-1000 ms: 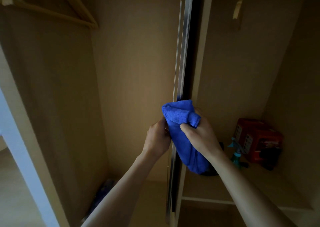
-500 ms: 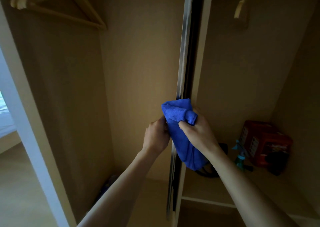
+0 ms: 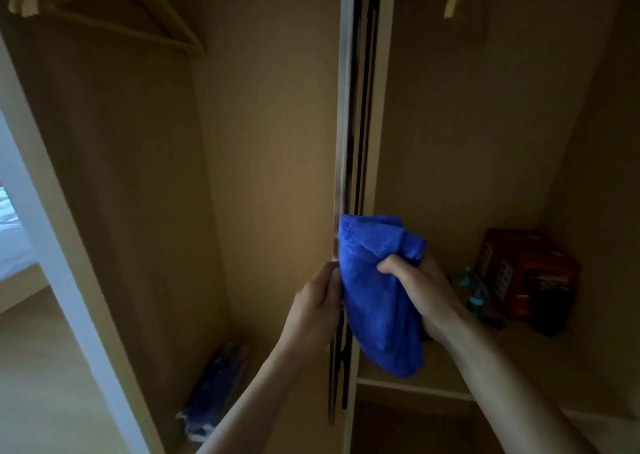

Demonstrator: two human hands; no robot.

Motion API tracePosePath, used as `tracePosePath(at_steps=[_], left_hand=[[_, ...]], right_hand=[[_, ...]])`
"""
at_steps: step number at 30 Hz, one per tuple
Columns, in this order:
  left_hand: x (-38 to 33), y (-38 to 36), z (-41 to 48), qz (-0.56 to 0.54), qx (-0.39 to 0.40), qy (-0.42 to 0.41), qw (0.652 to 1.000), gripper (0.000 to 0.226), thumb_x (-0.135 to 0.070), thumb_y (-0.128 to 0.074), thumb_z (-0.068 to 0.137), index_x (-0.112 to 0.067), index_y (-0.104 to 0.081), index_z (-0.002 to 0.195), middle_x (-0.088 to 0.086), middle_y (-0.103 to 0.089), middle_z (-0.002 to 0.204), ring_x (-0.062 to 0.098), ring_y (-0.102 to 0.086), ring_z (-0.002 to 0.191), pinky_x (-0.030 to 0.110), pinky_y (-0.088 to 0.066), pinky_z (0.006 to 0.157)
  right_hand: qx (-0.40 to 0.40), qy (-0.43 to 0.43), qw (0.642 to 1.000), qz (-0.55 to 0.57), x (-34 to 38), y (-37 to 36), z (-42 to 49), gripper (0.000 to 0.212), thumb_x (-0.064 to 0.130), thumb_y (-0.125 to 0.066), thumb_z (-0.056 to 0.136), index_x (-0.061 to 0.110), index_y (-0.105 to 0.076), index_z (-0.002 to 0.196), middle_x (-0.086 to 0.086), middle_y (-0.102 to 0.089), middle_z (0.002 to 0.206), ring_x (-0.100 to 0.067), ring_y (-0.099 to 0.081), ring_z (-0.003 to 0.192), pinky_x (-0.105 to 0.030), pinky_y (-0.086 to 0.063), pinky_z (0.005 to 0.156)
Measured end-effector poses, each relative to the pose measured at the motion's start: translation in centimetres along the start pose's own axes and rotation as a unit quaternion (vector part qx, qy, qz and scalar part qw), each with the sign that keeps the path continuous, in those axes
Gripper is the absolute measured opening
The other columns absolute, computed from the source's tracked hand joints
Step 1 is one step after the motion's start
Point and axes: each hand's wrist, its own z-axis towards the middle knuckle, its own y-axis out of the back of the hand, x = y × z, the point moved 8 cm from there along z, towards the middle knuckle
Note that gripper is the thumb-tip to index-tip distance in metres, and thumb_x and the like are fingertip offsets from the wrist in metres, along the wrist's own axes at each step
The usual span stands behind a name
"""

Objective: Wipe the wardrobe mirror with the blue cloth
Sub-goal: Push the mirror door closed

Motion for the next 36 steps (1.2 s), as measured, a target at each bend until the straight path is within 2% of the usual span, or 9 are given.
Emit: tracePosePath(at_steps=[3,5,7,10,14,21,26,30,36], left_hand=[[0.1,-1.8,-1.7,-0.106,0.042,0.037,0.993,0.047,-0.055,-0.028,0.106,-0.029,-0.064,0.122,-0.004,-0.074,0.114,0.015,-0.071,0.106,0.037,-0.059,0.091],[-0.3,-2.9,-2.8,-0.163,0.074,0.052,0.982,0.045,-0.056,-0.031,0.101,-0.031,-0.061,0.124,-0.011,-0.073,0.116,0.007,-0.070,0.110,0.025,-0.058,0.088],[-0.5,-4.1,-3.6,-0.209,0.112,0.062,0.970,0.039,-0.053,-0.042,0.096,-0.029,-0.060,0.122,-0.015,-0.074,0.113,0.003,-0.070,0.110,0.021,-0.057,0.085],[0.1,-5.4,-4.3,-0.230,0.133,0.068,0.962,0.045,-0.048,-0.056,0.095,-0.017,-0.059,0.127,-0.004,-0.074,0.117,0.013,-0.072,0.110,0.029,-0.060,0.087],[2.3,-6.7,-4.5,-0.253,0.156,0.101,0.950,0.053,-0.053,-0.069,0.086,-0.020,-0.059,0.126,-0.001,-0.075,0.117,0.018,-0.072,0.110,0.039,-0.061,0.092],[6.7,-8.7,-5.1,-0.252,0.240,0.156,0.924,0.050,-0.047,-0.078,0.085,-0.018,-0.061,0.121,0.002,-0.075,0.114,0.019,-0.074,0.106,0.041,-0.061,0.091],[9.3,-10.4,-6.0,-0.215,0.313,0.178,0.908,0.034,-0.034,-0.076,0.093,-0.012,-0.060,0.114,0.005,-0.076,0.107,0.021,-0.076,0.098,0.046,-0.062,0.088],[9.2,-12.7,-7.7,-0.188,0.381,0.154,0.892,0.024,-0.027,-0.072,0.096,-0.016,-0.059,0.113,0.002,-0.075,0.104,0.013,-0.075,0.093,0.031,-0.062,0.080],[7.7,-16.3,-12.4,-0.172,0.473,0.132,0.854,0.028,-0.036,-0.072,0.095,-0.020,-0.061,0.115,-0.003,-0.075,0.106,0.011,-0.074,0.097,0.038,-0.062,0.087]], right_hand=[[-0.007,-0.023,0.999,0.028,-1.2,0.9,-1.3,0.017,0.018,-0.067,0.081,0.018,-0.067,0.098,0.000,-0.069,0.087,-0.019,-0.069,0.087,-0.034,-0.053,0.075],[-0.022,-0.043,0.998,0.032,-2.3,1.6,-2.2,0.018,0.020,-0.069,0.082,0.017,-0.068,0.100,-0.004,-0.073,0.094,-0.024,-0.071,0.094,-0.039,-0.054,0.080],[-0.055,-0.063,0.996,0.032,-3.4,2.5,-3.0,0.017,0.022,-0.071,0.081,0.019,-0.070,0.098,-0.004,-0.074,0.095,-0.024,-0.072,0.094,-0.038,-0.054,0.079],[-0.105,-0.084,0.991,0.025,-5.0,3.7,-4.5,0.008,0.015,-0.068,0.088,0.022,-0.072,0.091,-0.002,-0.076,0.088,-0.021,-0.073,0.088,-0.037,-0.057,0.077],[-0.148,-0.112,0.982,0.023,-7.2,4.1,-6.3,0.008,0.020,-0.067,0.092,0.019,-0.074,0.096,-0.005,-0.077,0.093,-0.022,-0.074,0.090,-0.039,-0.058,0.080],[-0.246,-0.139,0.959,0.011,-11.1,3.3,-9.6,0.011,0.029,-0.062,0.097,0.022,-0.068,0.105,0.000,-0.077,0.096,-0.017,-0.074,0.092,-0.035,-0.059,0.080],[-0.313,-0.177,0.933,-0.003,-13.4,2.7,-12.7,0.019,0.036,-0.061,0.098,0.021,-0.066,0.109,-0.004,-0.075,0.103,-0.019,-0.073,0.097,-0.046,-0.058,0.092],[-0.399,-0.191,0.896,-0.038,-14.2,3.4,-16.6,0.016,0.035,-0.060,0.099,0.024,-0.067,0.107,0.001,-0.076,0.101,-0.014,-0.072,0.096,-0.042,-0.056,0.092],[-0.503,-0.201,0.837,-0.077,-12.9,4.2,-23.7,0.017,0.031,-0.055,0.101,0.020,-0.068,0.105,0.002,-0.076,0.096,-0.006,-0.072,0.091,-0.033,-0.056,0.087]])
